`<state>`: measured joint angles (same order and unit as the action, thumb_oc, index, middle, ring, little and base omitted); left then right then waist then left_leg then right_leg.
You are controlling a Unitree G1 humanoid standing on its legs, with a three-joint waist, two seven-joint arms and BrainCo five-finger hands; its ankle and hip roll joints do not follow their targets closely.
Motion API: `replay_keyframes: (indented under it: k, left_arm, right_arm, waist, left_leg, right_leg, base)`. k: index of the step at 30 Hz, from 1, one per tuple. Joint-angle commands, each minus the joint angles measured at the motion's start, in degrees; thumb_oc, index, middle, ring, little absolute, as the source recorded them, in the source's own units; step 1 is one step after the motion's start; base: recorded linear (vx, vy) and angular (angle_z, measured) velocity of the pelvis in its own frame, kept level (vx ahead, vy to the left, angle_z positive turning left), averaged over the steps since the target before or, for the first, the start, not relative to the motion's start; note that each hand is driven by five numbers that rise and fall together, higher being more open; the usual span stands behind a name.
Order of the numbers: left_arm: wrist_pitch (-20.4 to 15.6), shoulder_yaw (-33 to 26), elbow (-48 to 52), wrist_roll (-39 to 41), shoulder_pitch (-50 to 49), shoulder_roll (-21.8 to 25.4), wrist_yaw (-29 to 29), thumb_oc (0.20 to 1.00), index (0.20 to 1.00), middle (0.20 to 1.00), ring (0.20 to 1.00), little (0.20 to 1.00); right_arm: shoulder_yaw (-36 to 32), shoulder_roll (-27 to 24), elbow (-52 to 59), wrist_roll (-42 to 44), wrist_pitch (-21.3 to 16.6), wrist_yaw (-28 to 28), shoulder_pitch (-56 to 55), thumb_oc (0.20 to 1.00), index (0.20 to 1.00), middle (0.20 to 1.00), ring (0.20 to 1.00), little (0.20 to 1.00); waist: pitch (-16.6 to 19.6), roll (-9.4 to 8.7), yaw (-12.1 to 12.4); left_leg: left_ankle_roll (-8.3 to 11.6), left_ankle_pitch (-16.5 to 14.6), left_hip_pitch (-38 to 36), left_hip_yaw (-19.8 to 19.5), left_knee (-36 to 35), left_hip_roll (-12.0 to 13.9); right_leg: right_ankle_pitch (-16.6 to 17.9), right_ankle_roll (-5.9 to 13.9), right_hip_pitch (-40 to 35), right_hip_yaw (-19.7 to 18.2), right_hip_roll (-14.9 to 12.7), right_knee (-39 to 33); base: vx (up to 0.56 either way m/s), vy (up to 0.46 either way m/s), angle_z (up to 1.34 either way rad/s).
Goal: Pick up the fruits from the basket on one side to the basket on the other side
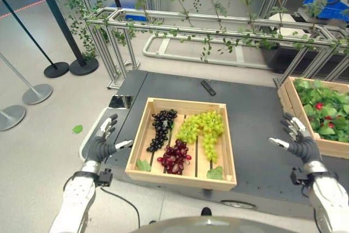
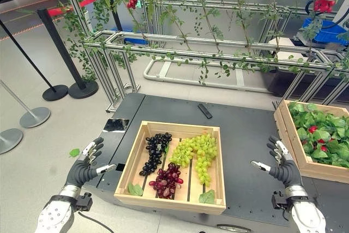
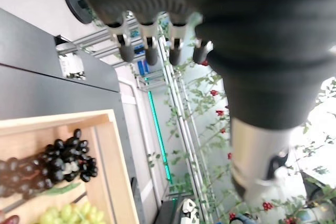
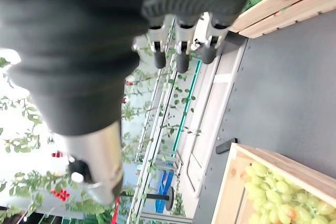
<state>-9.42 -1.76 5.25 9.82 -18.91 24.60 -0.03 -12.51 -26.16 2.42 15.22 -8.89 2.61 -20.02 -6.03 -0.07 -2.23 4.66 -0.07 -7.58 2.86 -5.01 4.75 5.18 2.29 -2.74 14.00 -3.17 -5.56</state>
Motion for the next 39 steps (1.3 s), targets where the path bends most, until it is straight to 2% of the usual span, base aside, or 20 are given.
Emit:
replay_keyframes:
  k: [1,28,29,30,31,32,33,36,37,39]
  left_arm:
    - [-2.9,-3.5,1.9,0.9,3.1,1.6,0.6,1.000,1.000,1.000,1.000,1.000]
    - [-3.4,-4.7,2.8,-0.2,1.7,1.9,1.5,1.000,1.000,1.000,1.000,1.000]
    - [-3.4,-5.1,2.8,-0.4,1.5,2.1,1.6,1.000,1.000,1.000,1.000,1.000]
    - [-3.7,-6.3,3.2,-0.6,1.1,2.6,1.4,1.000,1.000,1.000,1.000,1.000]
    - [-3.6,-6.3,3.2,-0.6,1.1,2.6,1.4,1.000,1.000,1.000,1.000,1.000]
    - [-3.8,-6.7,3.3,-0.6,1.1,2.8,1.4,1.000,1.000,1.000,1.000,1.000]
    - [-4.2,-7.0,3.7,-0.3,1.7,3.6,1.4,1.000,1.000,1.000,1.000,1.000]
    - [-4.2,-6.7,3.8,-0.3,2.0,3.6,1.5,1.000,1.000,1.000,1.000,1.000]
    - [-4.2,-5.2,3.9,0.3,3.0,5.1,2.3,1.000,1.000,1.000,1.000,1.000]
    - [-4.1,-5.1,3.9,0.4,3.5,5.4,2.6,1.000,1.000,1.000,1.000,1.000]
  right_arm:
    - [-3.2,0.1,3.5,0.8,-3.7,-1.0,3.2,1.000,1.000,1.000,1.000,1.000]
    - [-2.1,-0.1,5.0,-0.5,-3.4,0.1,2.2,1.000,1.000,1.000,1.000,1.000]
    - [-2.3,-1.0,5.2,-2.6,-3.3,0.0,2.3,1.000,1.000,1.000,1.000,1.000]
    - [-3.9,-5.4,6.1,-11.7,-3.4,-0.7,2.2,1.000,1.000,1.000,1.000,1.000]
    - [-3.9,-5.4,6.1,-11.8,-3.4,-0.7,2.2,1.000,1.000,1.000,1.000,1.000]
    - [-4.4,-7.3,6.1,-15.4,-3.4,-1.8,2.5,1.000,1.000,1.000,1.000,1.000]
    - [-5.1,-14.3,6.4,-22.8,-3.5,-2.4,4.0,1.000,1.000,1.000,1.000,1.000]
    - [-4.5,-16.2,5.6,-23.9,-3.3,-3.2,5.4,1.000,1.000,1.000,1.000,1.000]
    - [-1.9,-22.1,3.8,-26.3,-2.4,-3.4,10.0,1.000,1.000,1.000,1.000,1.000]
    - [-0.3,-23.9,2.7,-27.4,-2.3,-3.7,12.3,1.000,1.000,1.000,1.000,1.000]
  waist:
    - [-0.1,-2.16,-0.4]
    - [-1.3,-2.33,-0.9]
    - [-1.4,-2.41,-0.9]
    - [-1.8,-2.67,-0.7]
    - [-1.6,-2.58,-0.7]
    - [-1.7,-2.70,-0.6]
    - [-1.9,-3.28,-0.1]
    - [-2.2,-3.21,0.0]
    - [-3.4,-3.98,1.2]
    - [-4.2,-4.15,1.3]
  left_leg:
    - [-1.52,-2.3,-0.6,1.5,0.4,-2.7]
    - [-1.71,-2.7,-0.8,2.1,0.2,-2.7]
    - [-1.78,-2.8,-0.7,2.0,0.2,-2.7]
    - [-1.85,-2.6,-0.4,2.1,0.4,-2.8]
    - [-1.82,-2.8,-0.5,2.0,0.2,-2.8]
    - [-1.82,-2.9,-0.4,2.0,0.2,-2.8]
    - [-1.76,-2.8,-0.1,2.0,0.4,-2.7]
    - [-1.76,-2.8,-0.1,1.9,0.4,-2.6]
    - [-1.73,-2.7,0.8,1.3,1.1,-2.5]
    - [-1.73,-2.7,1.6,1.0,1.8,-2.4]
  right_leg:
    - [-7.6,5.08,-5.8,-0.3,-0.2,0.6]
    - [-7.6,5.15,-5.4,-1.4,0.1,0.6]
    - [-7.6,5.17,-5.2,-1.6,0.1,0.6]
    - [-7.2,5.17,-4.8,-1.8,0.2,0.7]
    - [-7.5,5.25,-4.9,-1.8,0.2,0.6]
    - [-7.5,5.30,-4.8,-1.8,0.2,0.7]
    - [-7.5,5.32,-4.6,-1.8,0.2,1.0]
    - [-7.7,5.28,-4.4,-1.8,0.2,1.5]
    - [-8.0,5.04,-3.3,-1.4,0.0,3.2]
    - [-8.3,4.95,-2.4,-1.2,0.0,4.2]
  base:
    - [0.00,0.000,0.00]
    - [0.00,0.000,-0.01]
    - [0.00,0.000,0.00]
    - [0.00,0.000,0.00]
    - [0.00,0.000,0.00]
    - [0.03,-0.004,-0.04]
    - [0.01,-0.004,-0.04]
    - [-0.02,-0.009,-0.01]
    - [-0.05,-0.017,-0.01]
    - [-0.11,-0.029,0.02]
